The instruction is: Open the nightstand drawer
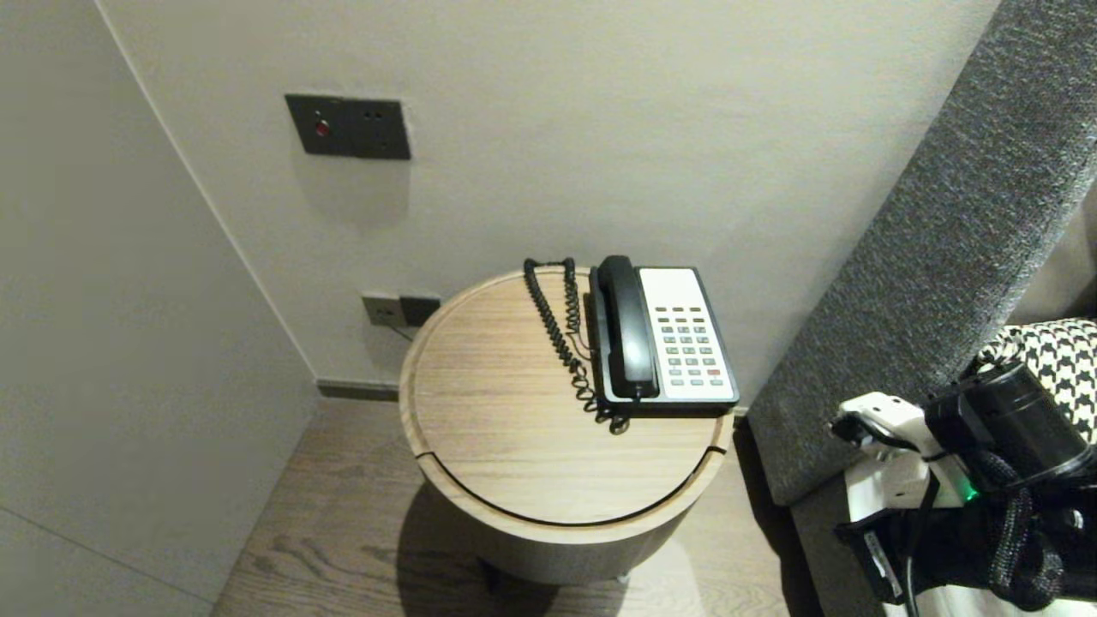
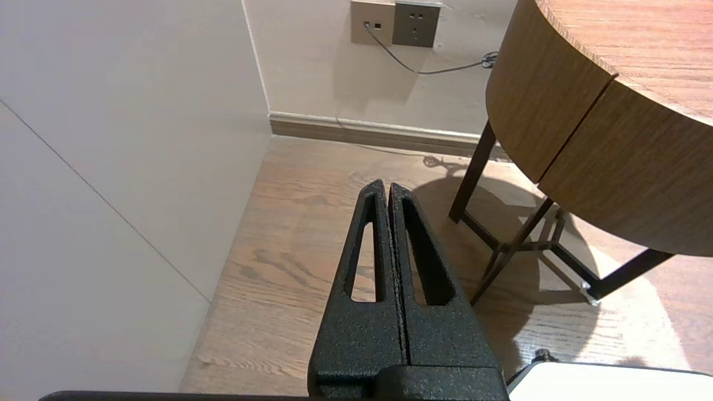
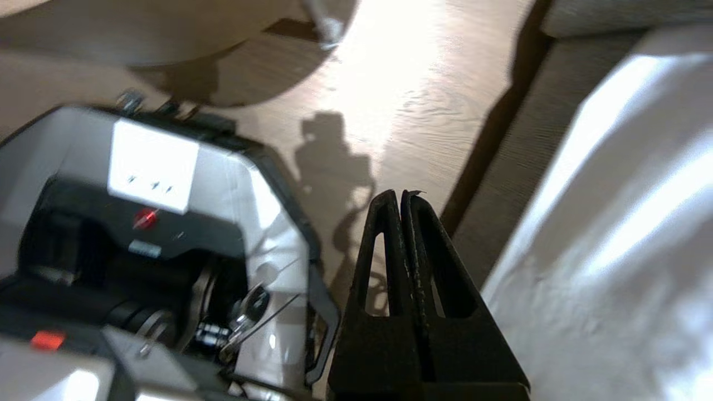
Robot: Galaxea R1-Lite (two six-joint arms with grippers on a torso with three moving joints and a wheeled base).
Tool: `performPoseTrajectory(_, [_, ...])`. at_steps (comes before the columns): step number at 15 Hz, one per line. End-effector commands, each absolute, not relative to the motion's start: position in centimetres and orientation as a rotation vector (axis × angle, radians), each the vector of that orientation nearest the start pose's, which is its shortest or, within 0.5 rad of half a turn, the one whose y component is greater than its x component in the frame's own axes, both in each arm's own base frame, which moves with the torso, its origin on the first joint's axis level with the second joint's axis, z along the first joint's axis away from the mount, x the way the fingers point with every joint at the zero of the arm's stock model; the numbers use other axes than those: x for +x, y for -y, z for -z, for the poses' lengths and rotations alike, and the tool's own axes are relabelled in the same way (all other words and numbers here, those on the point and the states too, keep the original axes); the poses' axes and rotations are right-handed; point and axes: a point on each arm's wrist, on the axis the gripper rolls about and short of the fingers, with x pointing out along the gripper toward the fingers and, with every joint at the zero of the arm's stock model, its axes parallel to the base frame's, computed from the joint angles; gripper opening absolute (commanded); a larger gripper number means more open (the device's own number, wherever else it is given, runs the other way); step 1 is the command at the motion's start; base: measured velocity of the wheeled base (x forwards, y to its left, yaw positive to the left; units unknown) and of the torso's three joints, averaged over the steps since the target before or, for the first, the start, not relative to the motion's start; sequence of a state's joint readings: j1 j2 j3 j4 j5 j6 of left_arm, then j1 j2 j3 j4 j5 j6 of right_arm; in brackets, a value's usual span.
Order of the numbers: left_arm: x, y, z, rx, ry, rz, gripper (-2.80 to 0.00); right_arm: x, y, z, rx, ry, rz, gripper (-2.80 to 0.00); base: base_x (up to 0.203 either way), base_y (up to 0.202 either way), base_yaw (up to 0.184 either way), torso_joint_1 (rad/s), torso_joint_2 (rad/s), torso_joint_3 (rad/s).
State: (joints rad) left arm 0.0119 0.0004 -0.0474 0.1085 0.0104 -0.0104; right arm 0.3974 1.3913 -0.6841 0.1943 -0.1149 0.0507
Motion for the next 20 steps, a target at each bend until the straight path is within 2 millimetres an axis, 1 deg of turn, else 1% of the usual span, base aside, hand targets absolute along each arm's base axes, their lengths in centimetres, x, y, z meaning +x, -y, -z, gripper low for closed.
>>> performPoseTrajectory(1, [-2.7,0.0,-7.7,-0.011,-0.06,-0.024,-2.8,18.3,-6.1,-16.0,-0.166,-0.88,-0.192,-2.8,0.0,0.0,0.0,0.0,0.0,0.0])
performPoseTrajectory(4, [-2.7,0.0,-7.7,-0.011,-0.06,-0.023,-2.8,18.7,-5.0,-16.0,-0.154,-0.886,-0.171,-2.8,0.0,0.0,0.0,0.0,0.0,0.0])
performPoseTrajectory(10, [-2.7,0.0,-7.7,-0.011,-0.06,-0.023,-2.8,19.5,-2.2,-16.3,-0.092,-0.881,-0.109,-2.8,0.0,0.0,0.0,0.0,0.0,0.0])
performPoseTrajectory(14, [-2.7,0.0,-7.7,-0.011,-0.06,-0.023,-2.8,19.8,-1.4,-16.5,-0.072,-0.867,-0.082,-2.8,0.0,0.0,0.0,0.0,0.0,0.0])
performPoseTrajectory(17, [-2.7,0.0,-7.7,-0.011,-0.06,-0.023,-2.8,20.3,-0.7,-17.6,-0.05,-0.762,-0.051,-2.8,0.0,0.0,0.0,0.0,0.0,0.0])
performPoseTrajectory(18, [-2.7,0.0,-7.7,-0.011,-0.06,-0.023,-2.8,20.2,-0.5,-18.2,-0.046,-0.725,-0.041,-2.8,0.0,0.0,0.0,0.0,0.0,0.0])
performPoseTrajectory(20, [-2.7,0.0,-7.7,-0.011,-0.06,-0.023,-2.8,19.7,0.0,-20.2,-0.041,-0.635,-0.015,-2.8,0.0,0.0,0.0,0.0,0.0,0.0])
